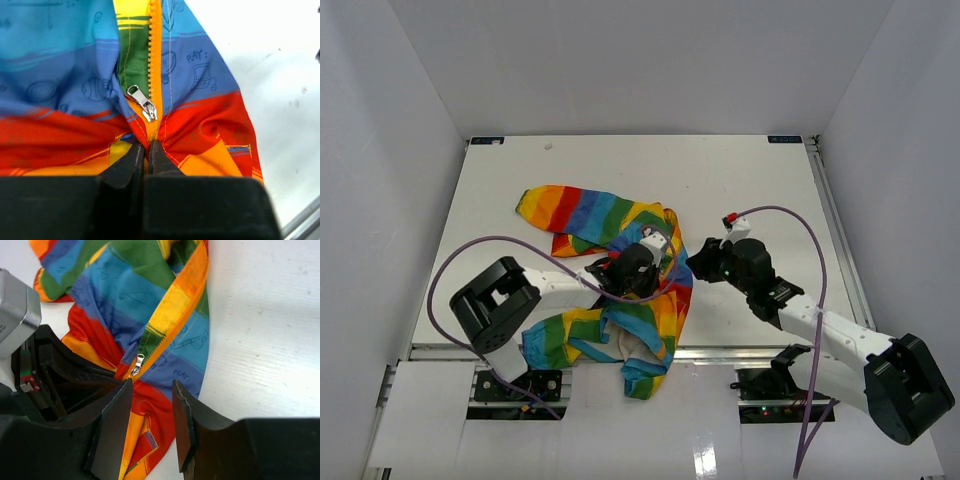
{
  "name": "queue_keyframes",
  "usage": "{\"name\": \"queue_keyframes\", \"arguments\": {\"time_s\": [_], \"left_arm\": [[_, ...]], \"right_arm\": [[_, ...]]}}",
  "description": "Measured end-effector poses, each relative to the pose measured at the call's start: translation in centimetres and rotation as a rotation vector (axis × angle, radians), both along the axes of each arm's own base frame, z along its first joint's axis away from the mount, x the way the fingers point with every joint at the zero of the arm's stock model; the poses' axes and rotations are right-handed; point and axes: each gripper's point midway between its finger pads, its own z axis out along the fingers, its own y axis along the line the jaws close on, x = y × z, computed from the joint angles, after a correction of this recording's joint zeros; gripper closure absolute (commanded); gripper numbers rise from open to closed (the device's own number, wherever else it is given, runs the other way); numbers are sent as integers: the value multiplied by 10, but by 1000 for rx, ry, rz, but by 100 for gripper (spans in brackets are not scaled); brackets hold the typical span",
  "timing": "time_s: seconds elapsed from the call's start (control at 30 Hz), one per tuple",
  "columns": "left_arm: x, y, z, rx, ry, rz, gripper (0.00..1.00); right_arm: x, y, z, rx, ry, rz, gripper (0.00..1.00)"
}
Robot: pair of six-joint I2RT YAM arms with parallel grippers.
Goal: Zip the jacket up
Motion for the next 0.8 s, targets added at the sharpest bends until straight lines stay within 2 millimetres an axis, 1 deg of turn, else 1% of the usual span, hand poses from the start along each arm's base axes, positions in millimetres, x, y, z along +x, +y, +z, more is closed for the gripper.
{"name": "queue_keyframes", "arguments": {"time_s": [0.03, 0.13, 0.27, 0.3, 0.4, 0.5, 0.63, 0.8], "left_arm": [[-4, 4, 1, -13, -12, -9, 100], [-18, 15, 8, -78, -71, -61, 100], [-46, 36, 23, -181, -174, -161, 100], [-50, 36, 27, -199, -198, -185, 100], [-54, 35, 36, -233, -257, -235, 100], [-56, 35, 40, -255, -298, -263, 100], [-60, 37, 44, -277, -334, -285, 100], [-60, 35, 49, -287, -355, -297, 100]], "right_arm": [[-2, 2, 3, 10, -6, 18, 56], [-8, 12, 11, 47, -33, 85, 56], [-20, 24, 12, 92, -47, 180, 56], [-23, 27, 12, 101, -50, 205, 56], [-30, 38, 13, 121, -64, 278, 60], [-35, 51, 14, 140, -84, 365, 61], [-44, 63, 8, 140, -84, 469, 59], [-42, 69, 0, 125, -61, 496, 58]]}}
